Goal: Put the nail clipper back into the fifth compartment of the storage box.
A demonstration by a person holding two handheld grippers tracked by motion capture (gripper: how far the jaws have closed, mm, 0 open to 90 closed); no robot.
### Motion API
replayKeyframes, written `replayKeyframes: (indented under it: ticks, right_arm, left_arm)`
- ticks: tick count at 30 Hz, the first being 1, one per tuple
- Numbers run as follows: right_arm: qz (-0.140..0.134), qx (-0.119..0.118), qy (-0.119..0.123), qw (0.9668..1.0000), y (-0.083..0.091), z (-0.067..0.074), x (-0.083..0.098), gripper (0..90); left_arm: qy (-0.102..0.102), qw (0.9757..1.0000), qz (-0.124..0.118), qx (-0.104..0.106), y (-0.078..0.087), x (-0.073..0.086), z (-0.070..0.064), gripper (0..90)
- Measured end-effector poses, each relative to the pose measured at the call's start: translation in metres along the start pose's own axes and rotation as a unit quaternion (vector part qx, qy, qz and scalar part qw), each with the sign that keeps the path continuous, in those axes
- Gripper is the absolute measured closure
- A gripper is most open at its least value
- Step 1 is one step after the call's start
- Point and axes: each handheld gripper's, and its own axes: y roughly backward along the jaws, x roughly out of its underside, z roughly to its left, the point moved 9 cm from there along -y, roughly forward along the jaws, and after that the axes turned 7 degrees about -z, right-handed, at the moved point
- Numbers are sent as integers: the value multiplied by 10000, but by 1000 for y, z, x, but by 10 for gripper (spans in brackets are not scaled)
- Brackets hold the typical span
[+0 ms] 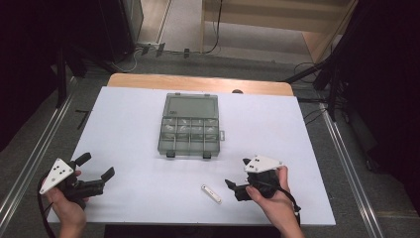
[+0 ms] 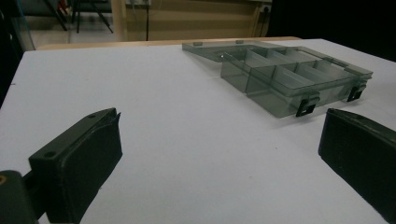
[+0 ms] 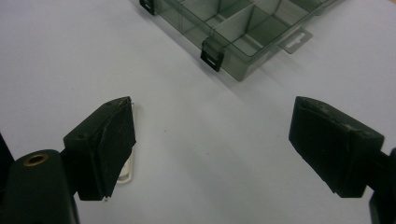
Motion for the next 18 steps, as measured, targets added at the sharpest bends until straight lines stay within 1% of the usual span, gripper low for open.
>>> replayKeyframes:
  ticks: [4, 6, 9, 11, 13, 14, 15, 16, 18]
  right_arm:
    - [108, -133, 38, 9998, -7, 9, -1, 171]
    - [166, -158, 25, 9997, -11, 13, -1, 199]
    - [317, -160, 57, 9994, -17, 18, 0, 274]
    - [346, -176, 42, 9992, -21, 22, 0, 336]
    - [364, -137, 73, 9992, -24, 23, -1, 394]
    - [385, -88, 10, 9992, -26, 25, -1, 422]
    - [384, -32, 5, 9993, -28, 25, -1, 453]
    - [384, -32, 5, 9993, -28, 25, -1, 453]
    - [527, -127, -28, 9985, -33, 30, 0, 544]
  left_arm:
    - [2, 10000, -1, 1, 0, 0, 0, 0]
    - [3, 10000, -2, 5, 0, 0, 0, 0]
    - [2, 10000, -8, 4, 0, 0, 0, 0]
    - [8, 10000, -12, 7, 0, 0, 0, 0]
    - [7, 10000, -11, 9, 0, 0, 0, 0]
    - [7, 10000, -11, 9, 0, 0, 0, 0]
    - [9, 10000, -8, 7, 0, 0, 0, 0]
    - [9, 10000, -8, 7, 0, 0, 0, 0]
    - [15, 10000, -8, 6, 0, 0, 0, 0]
